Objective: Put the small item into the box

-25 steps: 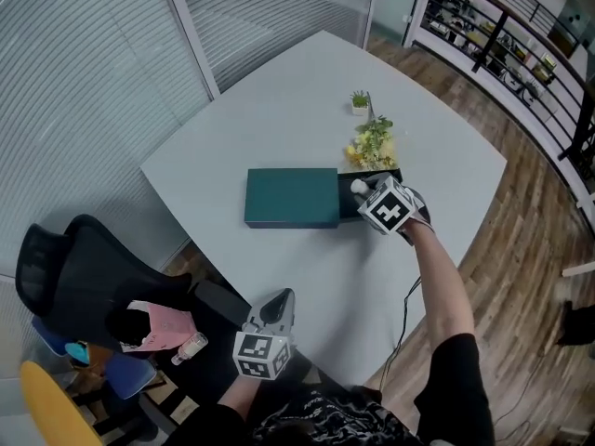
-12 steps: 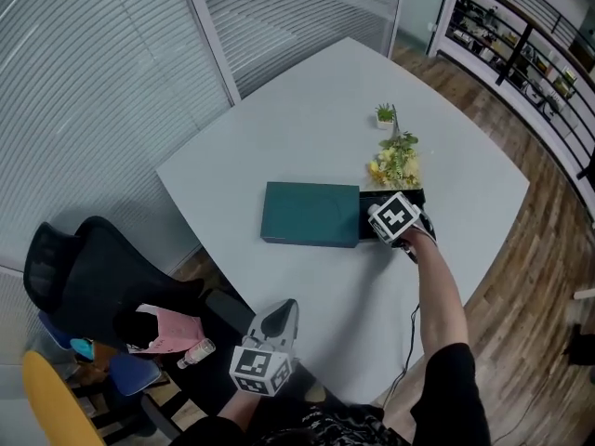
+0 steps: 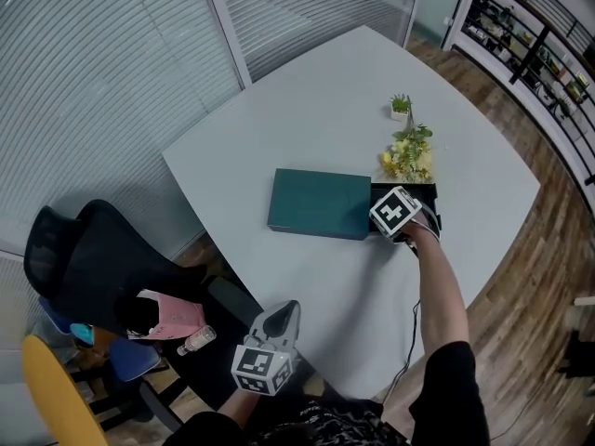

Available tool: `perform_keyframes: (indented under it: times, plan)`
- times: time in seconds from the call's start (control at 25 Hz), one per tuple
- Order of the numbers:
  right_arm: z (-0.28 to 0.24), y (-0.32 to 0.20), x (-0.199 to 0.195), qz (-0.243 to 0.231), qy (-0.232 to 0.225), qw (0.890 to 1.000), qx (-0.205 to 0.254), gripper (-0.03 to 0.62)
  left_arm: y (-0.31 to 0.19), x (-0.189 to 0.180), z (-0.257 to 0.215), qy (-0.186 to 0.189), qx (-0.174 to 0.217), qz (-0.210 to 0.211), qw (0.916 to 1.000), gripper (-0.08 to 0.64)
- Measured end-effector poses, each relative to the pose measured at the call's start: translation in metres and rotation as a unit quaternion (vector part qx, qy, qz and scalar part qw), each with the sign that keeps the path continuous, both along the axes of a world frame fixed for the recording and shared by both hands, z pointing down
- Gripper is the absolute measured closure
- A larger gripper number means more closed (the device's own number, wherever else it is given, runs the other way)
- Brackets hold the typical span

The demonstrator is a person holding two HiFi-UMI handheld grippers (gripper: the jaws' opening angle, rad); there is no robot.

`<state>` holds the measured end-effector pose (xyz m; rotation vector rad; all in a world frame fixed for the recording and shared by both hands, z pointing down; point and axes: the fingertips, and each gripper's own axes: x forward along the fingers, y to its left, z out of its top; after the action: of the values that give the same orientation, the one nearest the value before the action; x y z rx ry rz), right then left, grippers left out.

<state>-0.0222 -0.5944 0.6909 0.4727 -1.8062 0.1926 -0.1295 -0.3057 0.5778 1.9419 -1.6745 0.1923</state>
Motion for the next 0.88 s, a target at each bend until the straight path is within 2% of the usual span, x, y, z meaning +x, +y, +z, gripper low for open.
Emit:
perform_keyframes:
  times: [0.16, 0.24, 0.28, 0.44, 0.6, 0.88]
  plan:
    - [-0.004, -0.002, 0.005, 0.02, -0.011, 1.0, 0.015, 0.421, 0.002, 0.003, -0.008, 0.006, 0.008, -0.002, 0.9999, 0.541]
    - [-0.007, -0.003, 0.008, 0.036, -0.02, 0.999, 0.016, 0.334, 0.002, 0.001, -0.013, 0.003, 0.014, -0.006, 0.9999, 0.541]
    - [-0.009, -0.002, 0.008, 0.04, -0.027, 0.999, 0.015, 0.319, 0.002, -0.001, -0.014, 0.001, 0.016, -0.009, 0.9998, 0.541]
    - [-0.025, 0.014, -0.007, 0.021, -0.083, 0.996, -0.002, 0.319, 0.007, -0.008, -0.017, -0.009, 0.02, -0.025, 0.9994, 0.541]
    - [-0.061, 0.008, 0.006, 0.026, -0.089, 0.995, 0.048, 0.32, 0.013, -0.003, -0.023, -0.009, 0.027, -0.019, 0.9994, 0.541]
    - [-0.125, 0.029, 0.012, 0.035, -0.149, 0.984, 0.091, 0.33, 0.029, 0.017, -0.038, -0.011, 0.046, 0.008, 0.9989, 0.541]
